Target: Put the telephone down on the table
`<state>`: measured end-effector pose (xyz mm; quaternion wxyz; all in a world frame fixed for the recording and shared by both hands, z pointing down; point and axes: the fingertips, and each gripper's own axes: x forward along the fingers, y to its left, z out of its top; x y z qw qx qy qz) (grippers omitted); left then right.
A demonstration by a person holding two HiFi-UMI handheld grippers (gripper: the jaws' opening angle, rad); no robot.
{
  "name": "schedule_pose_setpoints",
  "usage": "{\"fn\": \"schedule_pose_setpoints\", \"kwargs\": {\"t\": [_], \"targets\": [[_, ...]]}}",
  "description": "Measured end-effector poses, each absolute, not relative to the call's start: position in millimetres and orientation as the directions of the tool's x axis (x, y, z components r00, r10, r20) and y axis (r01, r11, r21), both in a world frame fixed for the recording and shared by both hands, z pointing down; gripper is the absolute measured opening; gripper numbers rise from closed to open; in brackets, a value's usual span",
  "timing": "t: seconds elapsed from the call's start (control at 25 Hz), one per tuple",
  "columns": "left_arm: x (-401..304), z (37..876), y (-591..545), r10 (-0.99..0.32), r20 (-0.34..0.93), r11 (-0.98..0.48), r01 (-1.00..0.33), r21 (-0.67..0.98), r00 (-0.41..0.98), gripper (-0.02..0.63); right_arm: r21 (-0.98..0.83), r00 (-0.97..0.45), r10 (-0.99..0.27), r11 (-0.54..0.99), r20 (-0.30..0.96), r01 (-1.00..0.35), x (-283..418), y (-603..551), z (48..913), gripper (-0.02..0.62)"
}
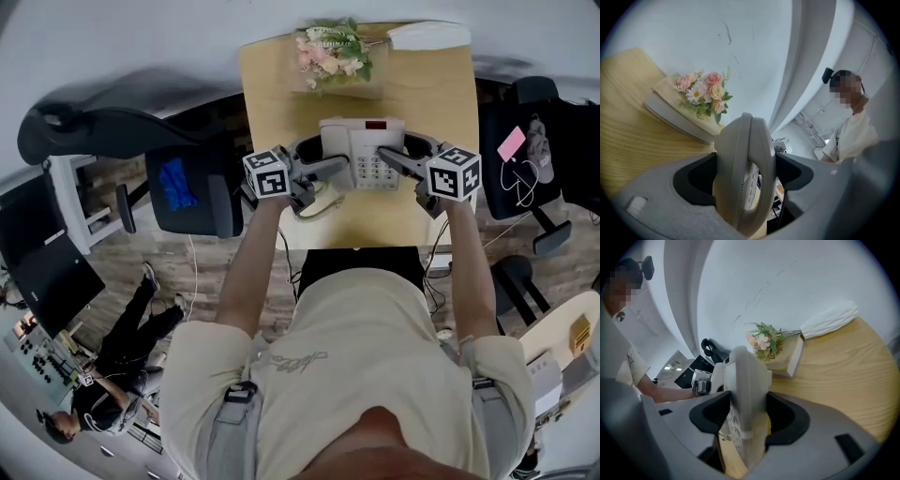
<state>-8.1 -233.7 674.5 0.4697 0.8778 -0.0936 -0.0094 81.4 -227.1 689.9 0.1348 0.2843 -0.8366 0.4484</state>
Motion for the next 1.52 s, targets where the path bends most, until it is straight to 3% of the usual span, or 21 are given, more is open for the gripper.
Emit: {"fn": "schedule_pose_setpoints", "kwargs": {"t": [0.68,1.52], "targets": [[-11.1,721.1,-257.2,-0.173,0.176,-0.368,-0.23,0.901,0.969,0.38,-0.761,-0.826,-0.236,0.322,0.511,-0.563,77.3,-250.0,738.5,0.238],[-4.6,747.1,-271.0,-0.187,0.256,-0.222,-0.294,0.929,0.948,0.38,-0.795,-0.804,-0.289,0.179,0.52,-0.579,88.6,-253.9,766.1,0.239]]}}
